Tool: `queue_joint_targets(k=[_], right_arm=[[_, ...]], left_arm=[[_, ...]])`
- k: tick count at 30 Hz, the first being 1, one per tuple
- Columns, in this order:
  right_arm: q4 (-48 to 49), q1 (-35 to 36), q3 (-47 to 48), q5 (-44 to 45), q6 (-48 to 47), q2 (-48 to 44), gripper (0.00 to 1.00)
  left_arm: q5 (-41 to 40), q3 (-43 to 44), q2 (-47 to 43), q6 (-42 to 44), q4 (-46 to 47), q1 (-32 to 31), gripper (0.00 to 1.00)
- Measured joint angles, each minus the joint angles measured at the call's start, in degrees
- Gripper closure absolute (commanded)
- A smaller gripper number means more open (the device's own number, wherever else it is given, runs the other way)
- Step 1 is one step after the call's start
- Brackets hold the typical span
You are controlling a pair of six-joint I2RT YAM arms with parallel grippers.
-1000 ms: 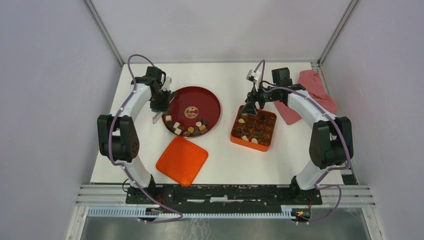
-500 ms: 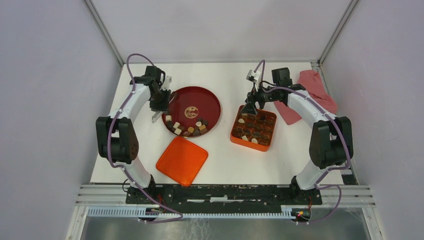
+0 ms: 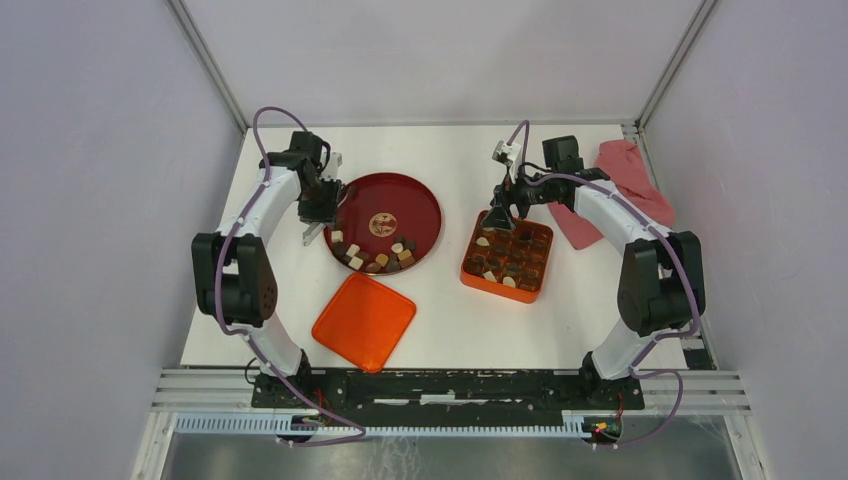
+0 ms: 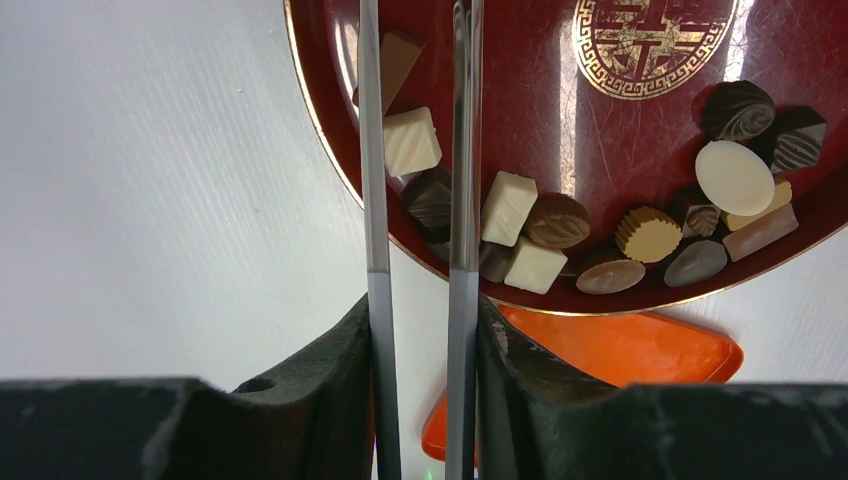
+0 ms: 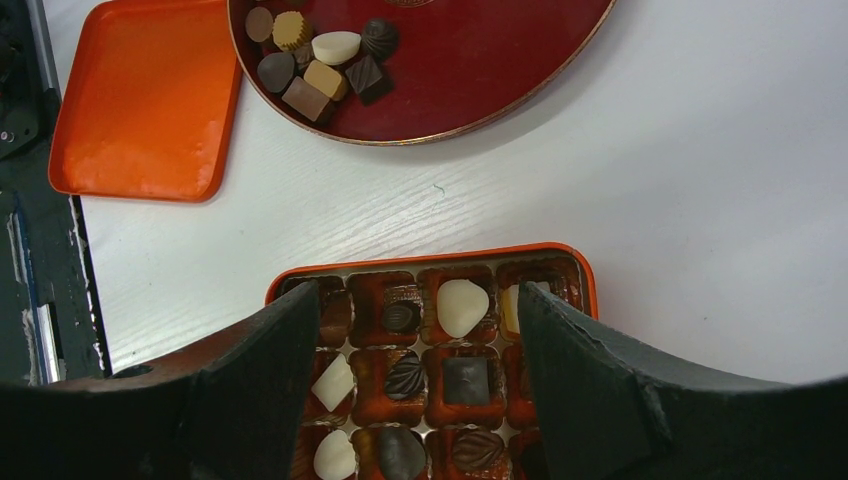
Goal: Pack the chocolate
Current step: Pick up the fake chocolate from the plate.
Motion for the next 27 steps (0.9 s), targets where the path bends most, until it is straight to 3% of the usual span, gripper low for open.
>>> queue_joint_targets(k=[27], right_arm=[[-0.04, 0.0, 0.0, 0.46, 0.0, 0.44, 0.22]], left_arm=[[0.48, 4.17, 5.79, 0.0, -0.07, 0.0, 0.59]])
